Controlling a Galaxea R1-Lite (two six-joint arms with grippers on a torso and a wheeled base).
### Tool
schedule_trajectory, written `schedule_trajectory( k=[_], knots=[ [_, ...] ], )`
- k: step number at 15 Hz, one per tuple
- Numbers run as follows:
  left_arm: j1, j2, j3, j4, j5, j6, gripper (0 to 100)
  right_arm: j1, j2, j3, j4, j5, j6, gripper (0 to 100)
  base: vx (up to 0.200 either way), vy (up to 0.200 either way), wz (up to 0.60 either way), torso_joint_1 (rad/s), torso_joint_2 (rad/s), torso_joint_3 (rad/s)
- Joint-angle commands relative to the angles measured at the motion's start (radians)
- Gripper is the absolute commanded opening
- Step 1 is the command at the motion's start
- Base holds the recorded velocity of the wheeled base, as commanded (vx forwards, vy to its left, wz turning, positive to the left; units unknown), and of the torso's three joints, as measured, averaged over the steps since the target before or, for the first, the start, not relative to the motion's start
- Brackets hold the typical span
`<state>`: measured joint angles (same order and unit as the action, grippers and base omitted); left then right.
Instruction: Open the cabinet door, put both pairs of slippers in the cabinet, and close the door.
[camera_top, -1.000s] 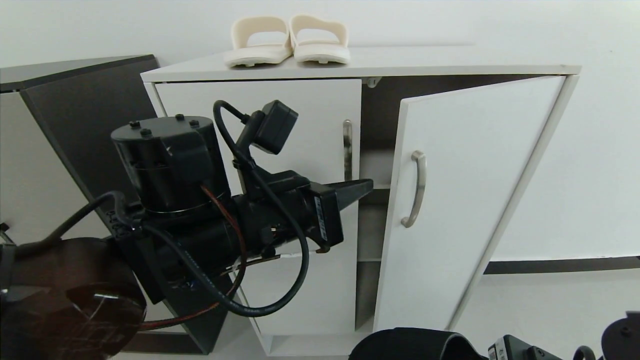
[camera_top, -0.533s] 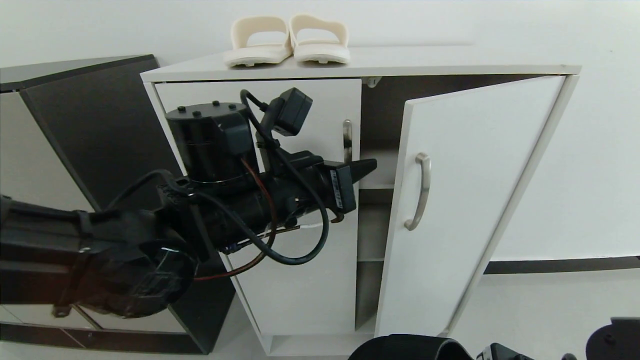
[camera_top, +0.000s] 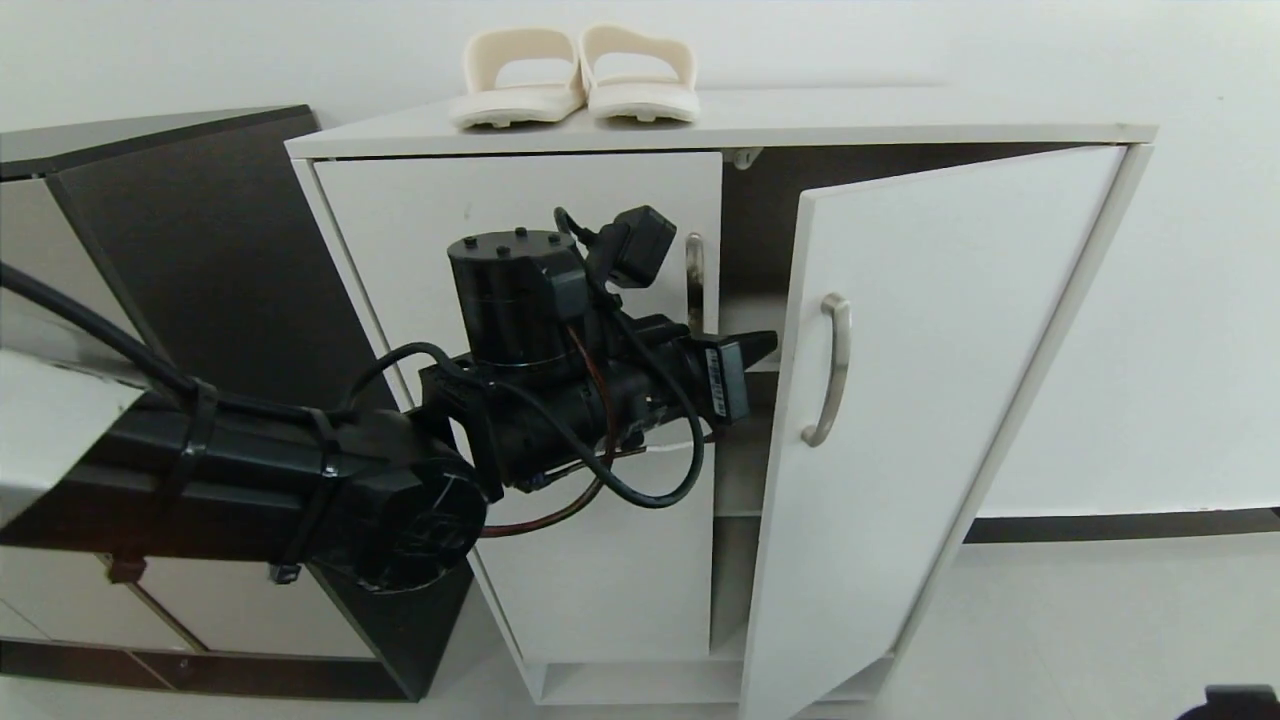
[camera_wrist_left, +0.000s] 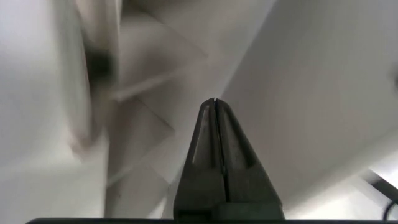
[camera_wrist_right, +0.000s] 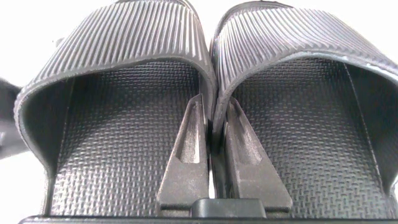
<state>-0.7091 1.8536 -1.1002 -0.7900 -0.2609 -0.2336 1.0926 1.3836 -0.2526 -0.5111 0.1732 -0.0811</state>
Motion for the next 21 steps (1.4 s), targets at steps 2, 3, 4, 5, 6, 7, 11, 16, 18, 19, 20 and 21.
schedule_trajectory(
  k=[2,3,4,5,6,7,11,16,18,19,20,21],
  knots=[
    [-0.030,-0.001,0.013,-0.003,0.000,0.005,0,0.038,-0.005,0.035,-0.001,0.003,-0.008,0,-0.200,0.000,0.00,-0.005,0.00,0.000],
    [-0.108,-0.037,0.066,-0.006,0.003,0.022,0,0.079,-0.031,0.059,-0.001,0.002,-0.009,0,-0.200,0.000,0.00,-0.007,0.00,0.007],
    [-0.167,-0.044,0.076,-0.008,0.003,0.028,0,0.105,-0.037,0.067,-0.001,0.003,-0.009,0,-0.200,0.000,0.00,-0.002,0.00,0.007],
    [-0.211,-0.044,0.076,-0.015,0.005,0.030,0,0.112,-0.037,0.065,-0.004,0.002,-0.009,0,-0.200,0.000,0.00,0.002,0.01,0.002],
    [-0.224,-0.042,0.076,-0.038,0.005,0.030,0,0.110,-0.034,0.059,-0.007,-0.001,-0.006,0,-0.200,0.000,0.00,-0.002,0.00,0.002],
    [-0.222,-0.042,0.079,-0.052,0.006,0.028,0,0.104,-0.029,0.045,-0.010,-0.004,0.000,0,-0.200,0.000,0.00,-0.007,0.01,0.007],
    [-0.009,-0.186,0.175,-0.141,0.196,0.028,0,-0.071,0.048,-0.105,-0.012,-0.199,0.124,0,-0.100,0.000,0.00,-0.001,0.00,0.002],
    [0.148,-0.722,0.565,0.130,0.543,0.132,0,-0.171,0.150,-0.252,-0.073,-0.570,0.248,0,0.000,0.000,0.00,0.000,0.00,0.000],
    [0.381,-1.027,0.697,0.379,0.591,0.148,0,-0.178,0.183,-0.281,-0.076,-0.655,0.248,0,0.000,0.000,0.00,0.000,0.00,0.000],
    [0.461,-1.165,0.744,0.472,0.597,0.148,0,-0.188,0.183,-0.283,-0.083,-0.658,0.245,0,0.000,0.000,0.00,0.000,0.00,0.000],
    [0.514,-1.234,0.775,0.514,0.600,0.148,0,-0.195,0.183,-0.283,-0.086,-0.659,0.245,0,0.000,0.000,0.00,0.000,0.00,0.000],
    [0.634,-1.340,0.841,0.565,0.603,0.154,0,-0.206,0.183,-0.281,-0.087,-0.659,0.245,0,0.000,0.000,0.00,0.000,0.00,0.000]
  ],
)
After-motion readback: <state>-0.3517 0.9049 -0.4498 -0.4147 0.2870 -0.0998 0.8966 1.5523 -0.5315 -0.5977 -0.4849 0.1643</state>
